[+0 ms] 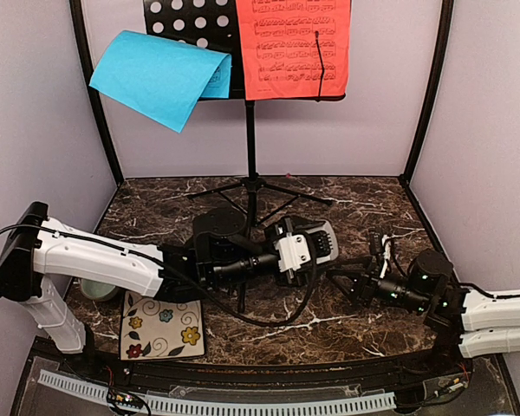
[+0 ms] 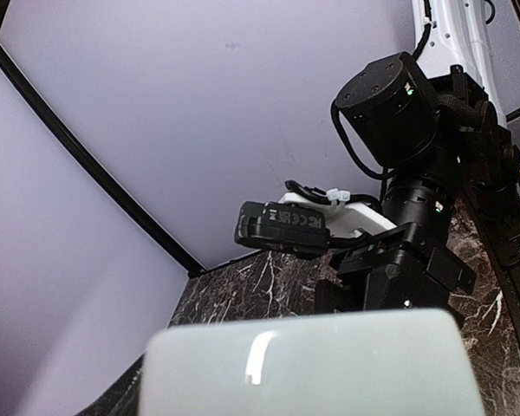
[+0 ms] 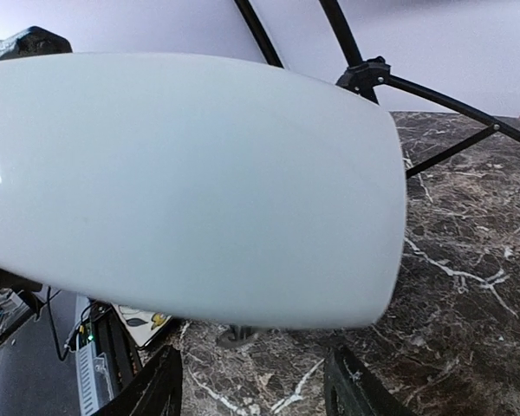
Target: Set up the instrument practice props
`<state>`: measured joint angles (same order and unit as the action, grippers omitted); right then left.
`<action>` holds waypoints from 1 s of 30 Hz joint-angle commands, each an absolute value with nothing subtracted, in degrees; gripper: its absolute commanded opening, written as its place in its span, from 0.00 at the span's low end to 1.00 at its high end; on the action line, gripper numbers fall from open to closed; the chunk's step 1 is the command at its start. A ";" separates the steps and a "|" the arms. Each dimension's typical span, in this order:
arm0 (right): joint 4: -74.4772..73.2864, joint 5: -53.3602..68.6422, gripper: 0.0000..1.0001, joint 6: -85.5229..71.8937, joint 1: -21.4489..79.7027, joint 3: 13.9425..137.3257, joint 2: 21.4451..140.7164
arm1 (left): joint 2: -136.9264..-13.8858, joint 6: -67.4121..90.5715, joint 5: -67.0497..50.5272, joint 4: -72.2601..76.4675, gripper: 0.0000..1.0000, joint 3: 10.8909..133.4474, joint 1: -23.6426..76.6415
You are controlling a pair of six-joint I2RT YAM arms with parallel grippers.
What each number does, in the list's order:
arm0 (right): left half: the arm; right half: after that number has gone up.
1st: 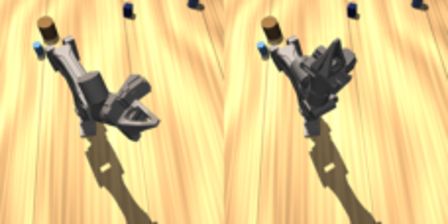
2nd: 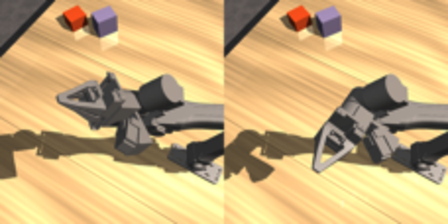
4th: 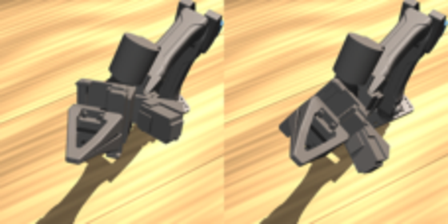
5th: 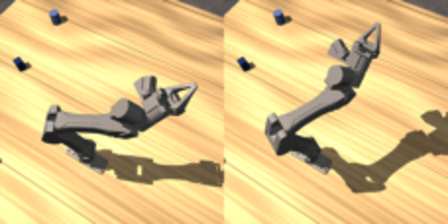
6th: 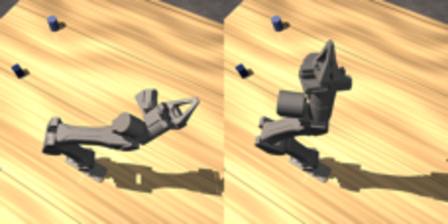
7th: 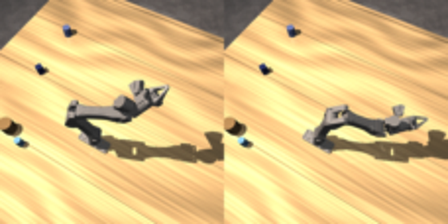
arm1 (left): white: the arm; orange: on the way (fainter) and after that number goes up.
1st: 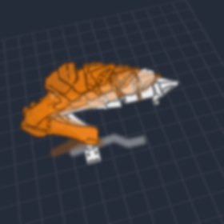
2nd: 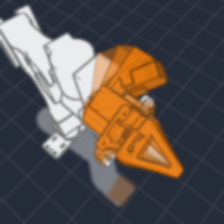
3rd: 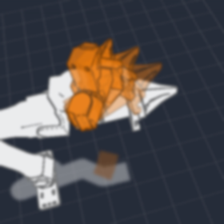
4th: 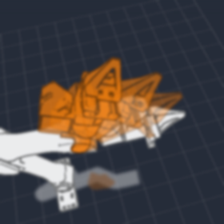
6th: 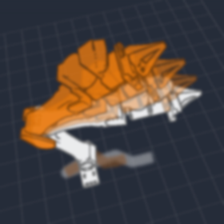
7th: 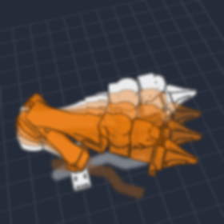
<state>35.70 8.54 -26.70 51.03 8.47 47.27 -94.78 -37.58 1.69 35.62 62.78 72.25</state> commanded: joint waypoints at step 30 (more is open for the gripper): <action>37.47 2.20 0.25 -25.08 52.73 9.02 39.37 | -88.76 -31.50 10.95 52.51 0.05 62.58 72.60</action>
